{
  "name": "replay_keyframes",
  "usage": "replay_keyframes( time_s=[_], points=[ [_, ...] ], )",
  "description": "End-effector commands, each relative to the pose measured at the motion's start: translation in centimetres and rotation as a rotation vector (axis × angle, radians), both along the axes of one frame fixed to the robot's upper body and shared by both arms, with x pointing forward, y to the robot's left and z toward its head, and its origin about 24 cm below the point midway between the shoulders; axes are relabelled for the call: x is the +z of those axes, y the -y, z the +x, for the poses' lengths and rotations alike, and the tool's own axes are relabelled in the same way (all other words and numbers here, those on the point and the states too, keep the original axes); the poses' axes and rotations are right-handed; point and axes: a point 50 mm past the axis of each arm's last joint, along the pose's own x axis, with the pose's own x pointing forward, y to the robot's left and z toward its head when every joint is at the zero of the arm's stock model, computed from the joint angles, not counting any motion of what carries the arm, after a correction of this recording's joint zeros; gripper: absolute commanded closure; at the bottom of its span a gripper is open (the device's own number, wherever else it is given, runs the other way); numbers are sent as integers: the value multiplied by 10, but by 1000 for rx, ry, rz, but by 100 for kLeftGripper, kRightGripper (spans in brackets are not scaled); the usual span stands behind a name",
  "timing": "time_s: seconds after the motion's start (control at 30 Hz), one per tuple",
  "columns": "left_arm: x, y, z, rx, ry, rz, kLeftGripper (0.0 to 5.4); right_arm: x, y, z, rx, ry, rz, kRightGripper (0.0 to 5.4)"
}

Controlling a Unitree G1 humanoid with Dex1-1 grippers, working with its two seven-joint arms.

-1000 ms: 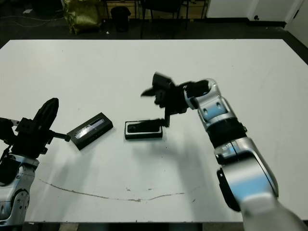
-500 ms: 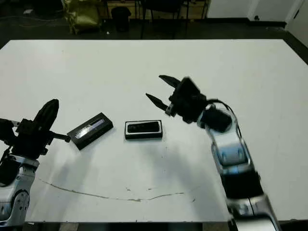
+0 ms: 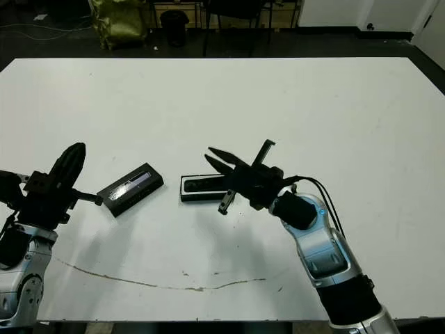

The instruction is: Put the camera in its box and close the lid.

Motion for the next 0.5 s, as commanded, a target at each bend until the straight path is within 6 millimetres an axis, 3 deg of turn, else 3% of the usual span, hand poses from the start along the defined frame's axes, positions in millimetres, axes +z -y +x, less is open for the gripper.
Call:
replay_keyframes(
  time_s=[0.03,0.5],
  points=[
    [-4,-1,0,-4,-36,2,540,-9,2,4,-38,-39,-59,539],
    [-4,-1,0,2,-33,7,540,-25,6,20,-106,-65,-171,539]
  ],
)
